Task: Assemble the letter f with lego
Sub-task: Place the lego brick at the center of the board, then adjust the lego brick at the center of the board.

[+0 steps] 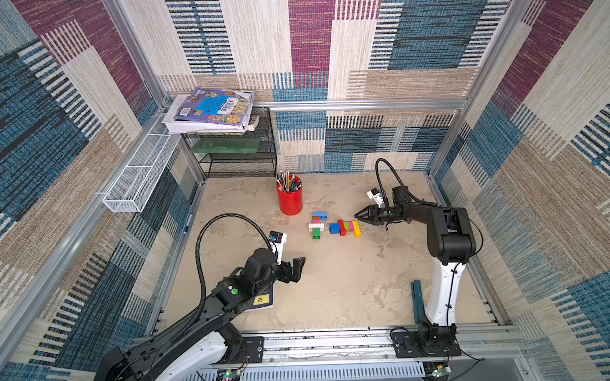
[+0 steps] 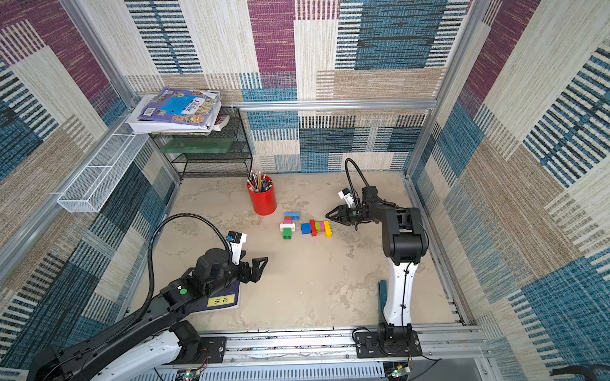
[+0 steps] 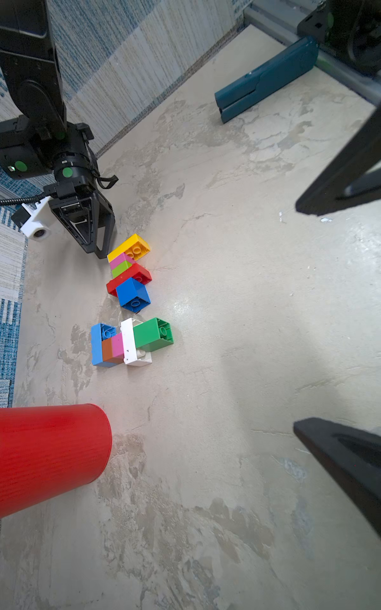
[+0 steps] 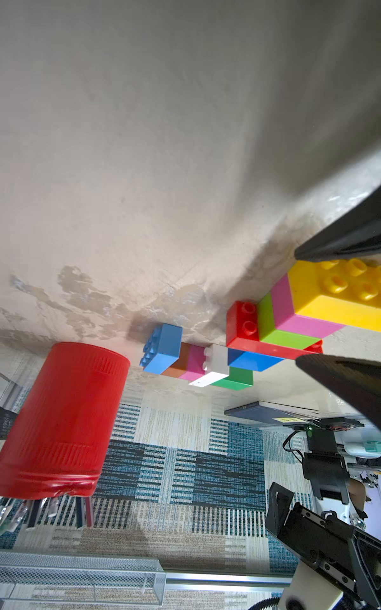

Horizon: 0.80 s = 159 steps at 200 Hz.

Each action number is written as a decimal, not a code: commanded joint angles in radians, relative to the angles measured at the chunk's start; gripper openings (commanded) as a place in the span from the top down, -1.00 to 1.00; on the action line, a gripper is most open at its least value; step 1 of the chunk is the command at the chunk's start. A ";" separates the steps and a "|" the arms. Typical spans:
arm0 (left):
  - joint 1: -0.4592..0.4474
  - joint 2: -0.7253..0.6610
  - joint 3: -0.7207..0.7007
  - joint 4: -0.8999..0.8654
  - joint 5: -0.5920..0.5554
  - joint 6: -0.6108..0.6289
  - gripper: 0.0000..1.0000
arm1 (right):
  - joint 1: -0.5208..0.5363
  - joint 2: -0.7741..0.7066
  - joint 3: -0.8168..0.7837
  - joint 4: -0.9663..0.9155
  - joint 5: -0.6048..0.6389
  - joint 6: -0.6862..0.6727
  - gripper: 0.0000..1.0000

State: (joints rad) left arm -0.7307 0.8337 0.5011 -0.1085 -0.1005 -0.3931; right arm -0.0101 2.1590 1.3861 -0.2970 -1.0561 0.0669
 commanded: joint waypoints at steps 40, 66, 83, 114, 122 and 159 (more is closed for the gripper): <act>0.002 -0.008 0.008 -0.004 -0.009 0.011 -0.98 | 0.055 -0.197 -0.102 0.067 0.254 0.053 0.19; 0.001 -0.009 0.012 -0.009 -0.006 0.014 -0.98 | 0.112 -0.295 -0.172 0.085 0.434 0.075 0.27; 0.001 -0.011 0.017 -0.018 -0.004 0.016 -0.98 | 0.158 -0.342 -0.207 0.082 0.549 0.083 0.34; 0.001 -0.027 0.025 -0.031 -0.008 0.020 -0.98 | 0.242 -0.412 -0.272 0.085 0.689 0.094 0.40; 0.001 -0.033 0.025 -0.034 -0.010 0.022 -0.98 | 0.258 -0.424 -0.288 0.084 0.701 0.097 0.42; 0.001 -0.034 0.029 -0.037 -0.010 0.022 -0.98 | 0.308 -0.453 -0.359 0.078 0.729 0.102 0.55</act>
State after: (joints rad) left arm -0.7307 0.8001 0.5217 -0.1379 -0.1017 -0.3859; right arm 0.2779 1.7214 1.0588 -0.2344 -0.3878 0.1566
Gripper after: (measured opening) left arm 0.989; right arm 0.244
